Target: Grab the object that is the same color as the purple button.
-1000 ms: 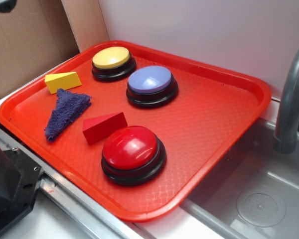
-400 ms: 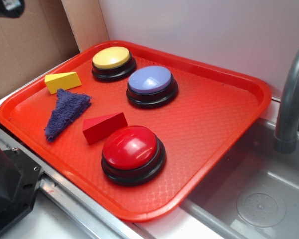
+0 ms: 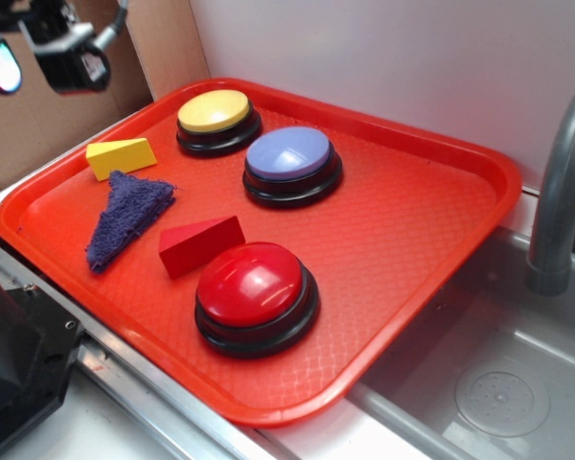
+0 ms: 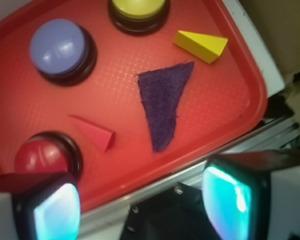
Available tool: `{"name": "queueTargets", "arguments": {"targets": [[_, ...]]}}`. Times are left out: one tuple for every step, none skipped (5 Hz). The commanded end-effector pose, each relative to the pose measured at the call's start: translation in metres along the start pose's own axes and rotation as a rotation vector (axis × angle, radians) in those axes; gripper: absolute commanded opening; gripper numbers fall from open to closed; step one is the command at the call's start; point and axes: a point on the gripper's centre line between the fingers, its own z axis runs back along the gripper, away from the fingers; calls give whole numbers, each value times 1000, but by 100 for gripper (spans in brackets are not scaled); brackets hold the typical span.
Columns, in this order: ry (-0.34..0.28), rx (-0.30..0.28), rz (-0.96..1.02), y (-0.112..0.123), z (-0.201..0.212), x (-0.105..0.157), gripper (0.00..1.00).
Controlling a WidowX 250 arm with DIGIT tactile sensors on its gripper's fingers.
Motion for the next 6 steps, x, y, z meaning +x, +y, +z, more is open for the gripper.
{"name": "queueTargets", "arguments": {"targets": [[-91, -17, 199, 27, -58, 18, 100], [-91, 17, 220, 33, -84, 19, 100], [-82, 21, 276, 35, -110, 20, 100], [-42, 23, 275, 34, -127, 21, 100], [-22, 5, 267, 33, -138, 22, 100], [-16, -5, 268, 33, -144, 22, 100]]}}
